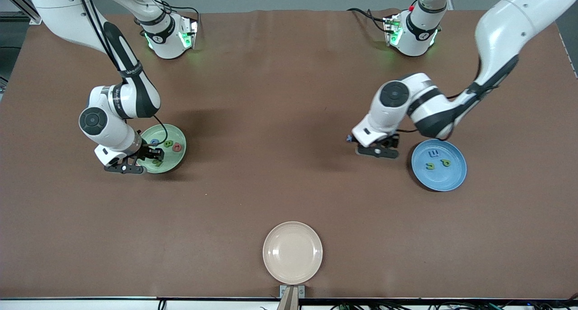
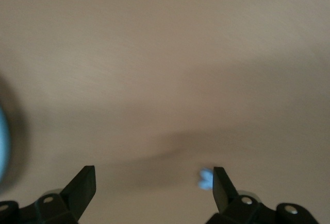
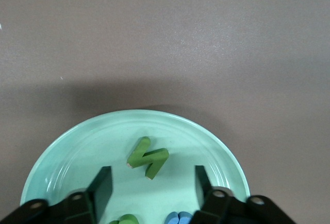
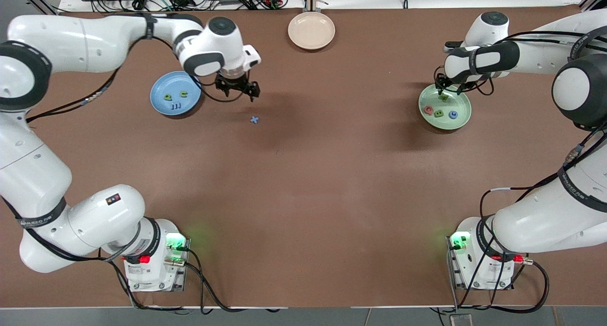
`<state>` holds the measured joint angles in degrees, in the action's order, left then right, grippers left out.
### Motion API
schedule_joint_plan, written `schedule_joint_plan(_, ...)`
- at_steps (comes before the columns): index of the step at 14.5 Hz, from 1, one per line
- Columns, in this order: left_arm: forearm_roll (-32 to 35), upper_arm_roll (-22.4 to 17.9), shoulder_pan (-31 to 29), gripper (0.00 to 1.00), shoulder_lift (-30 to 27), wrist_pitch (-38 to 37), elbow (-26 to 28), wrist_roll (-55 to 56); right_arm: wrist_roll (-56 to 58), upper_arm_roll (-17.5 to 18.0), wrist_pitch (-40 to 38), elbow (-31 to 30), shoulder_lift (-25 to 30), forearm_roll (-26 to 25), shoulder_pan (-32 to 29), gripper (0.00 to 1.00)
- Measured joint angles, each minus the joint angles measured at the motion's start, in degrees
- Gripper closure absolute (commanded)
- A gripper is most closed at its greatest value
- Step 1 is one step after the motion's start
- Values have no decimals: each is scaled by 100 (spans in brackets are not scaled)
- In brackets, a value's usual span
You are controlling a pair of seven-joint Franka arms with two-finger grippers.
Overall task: Sort upper and lower case letters into plates
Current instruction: 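Grasp the blue x with the left gripper while the right arm withdraws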
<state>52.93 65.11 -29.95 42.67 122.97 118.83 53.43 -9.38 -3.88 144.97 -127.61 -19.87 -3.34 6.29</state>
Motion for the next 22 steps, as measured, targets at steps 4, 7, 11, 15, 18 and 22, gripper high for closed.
schedule_joint_plan(4, -110, -308, 590, 1, 13, 201, -34, 317, 217, 4, -1615, 886, 144, -5, 0, 0)
schedule_joint_plan(7, -120, -444, 539, 3, 16, 717, 150, 355, 589, -28, -3340, 2114, 309, -5, -108, 0)
schedule_joint_plan(11, -120, -621, 470, 7, 31, 1147, 455, 383, 1200, -51, -4897, 3683, 362, -11, -535, 0)
schedule_joint_plan(15, -120, -770, 476, 18, 37, 1414, 580, 403, 1328, -53, -5128, 4139, 351, -7, -810, 0)
schedule_joint_plan(18, -120, -880, 565, 25, 37, 1420, 581, 403, 1327, -52, -5126, 4147, 296, 169, -910, 0)
schedule_joint_plan(22, -120, -991, 697, 36, 39, 1434, 580, 403, 1327, -51, -5116, 4338, 287, 340, -982, 0)
